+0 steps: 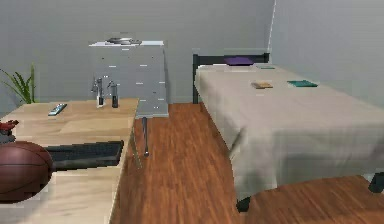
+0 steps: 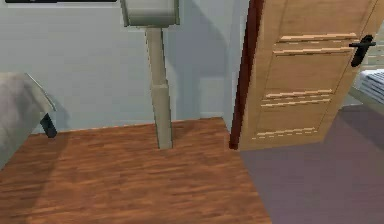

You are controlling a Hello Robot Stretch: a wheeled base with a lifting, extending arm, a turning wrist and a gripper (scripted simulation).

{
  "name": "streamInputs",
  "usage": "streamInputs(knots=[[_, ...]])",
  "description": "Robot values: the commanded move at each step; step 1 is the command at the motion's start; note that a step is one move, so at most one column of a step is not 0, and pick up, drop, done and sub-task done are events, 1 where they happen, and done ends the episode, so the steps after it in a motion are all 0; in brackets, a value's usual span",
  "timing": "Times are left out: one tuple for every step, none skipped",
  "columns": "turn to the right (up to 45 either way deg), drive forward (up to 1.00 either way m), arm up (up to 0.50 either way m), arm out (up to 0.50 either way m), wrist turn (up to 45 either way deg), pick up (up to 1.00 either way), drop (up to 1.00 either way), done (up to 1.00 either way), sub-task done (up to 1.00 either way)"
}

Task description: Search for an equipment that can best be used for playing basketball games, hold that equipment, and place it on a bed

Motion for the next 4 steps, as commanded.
streamInputs(knots=[[-6.0, 0.0, 0.0, 0.0, 0.0, 0.0, 0.0, 0.0, 0.0], [0.0, 0.7, 0.0, 0.0, 0.0, 0.0, 0.0, 0.0, 0.0], [-45.0, 0.0, 0.0, 0.0, 0.0, 0.0, 0.0, 0.0, 0.0], [-45.0, 0.0, 0.0, 0.0, 0.0, 0.0, 0.0, 0.0, 0.0]])
